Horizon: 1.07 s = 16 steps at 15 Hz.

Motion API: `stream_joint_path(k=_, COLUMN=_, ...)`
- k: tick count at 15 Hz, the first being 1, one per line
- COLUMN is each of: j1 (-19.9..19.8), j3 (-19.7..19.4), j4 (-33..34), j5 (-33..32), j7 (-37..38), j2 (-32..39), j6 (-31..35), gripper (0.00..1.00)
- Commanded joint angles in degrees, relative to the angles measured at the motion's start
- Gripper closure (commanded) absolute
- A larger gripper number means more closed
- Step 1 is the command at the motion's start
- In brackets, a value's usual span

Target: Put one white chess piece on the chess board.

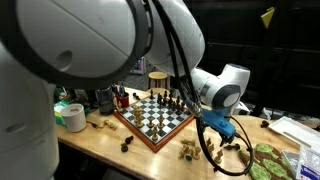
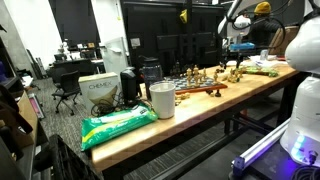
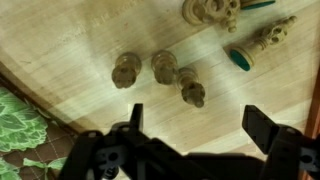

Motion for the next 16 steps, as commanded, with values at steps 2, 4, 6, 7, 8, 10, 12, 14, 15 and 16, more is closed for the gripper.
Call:
stream_joint_path(k=2, j1=-0.8, j3=0.2, j4=1.5, j5=1.1, j7=-1.5, j2=0.9, j6=-1.3, gripper=0.25)
stream_joint_path(k=4, j1=-0.9, j3=0.2, j4=1.5, j5=1.0, j7=-1.5, j2=1.0, j6=-1.3, gripper=0.32)
stream_joint_path(k=6, j1=-1.0, j3=0.2, j4=1.5, j5=1.2, j7=-1.6, j2=1.0, j6=-1.4, gripper=0.46)
stream_joint_path(k=7, j1=-1.1, j3=0.2, j4=1.5, j5=1.2, j7=-1.6, j2=1.0, j6=-1.4, gripper=0.55)
stream_joint_path(k=8, j1=-1.1, j3=0.2, j4=1.5, j5=1.2, j7=-1.6, j2=1.0, j6=-1.4, gripper=0.62)
stream_joint_path(k=10, j1=-1.2, j3=0.2, j4=1.7, j5=1.2, j7=-1.5, j2=1.0, j6=-1.6, gripper=0.78)
stream_joint_path(k=12, j1=-1.2, j3=0.2, j4=1.8, j5=1.1, j7=-1.5, j2=0.9, j6=-1.9, gripper=0.93)
stream_joint_path(k=14, j1=-1.1, j3=0.1, j4=1.9, j5=0.7, j7=-1.4, j2=0.7, j6=-2.1, gripper=1.00)
stream_joint_path(k=15, j1=-1.1, j3=0.1, j4=1.9, j5=0.5, j7=-1.4, j2=0.5, j6=-2.1, gripper=1.00)
stream_joint_path(k=16, j1=-1.0, j3=0.1, j4=2.0, j5=0.4, j7=-1.2, j2=0.4, j6=-2.2, gripper=1.00)
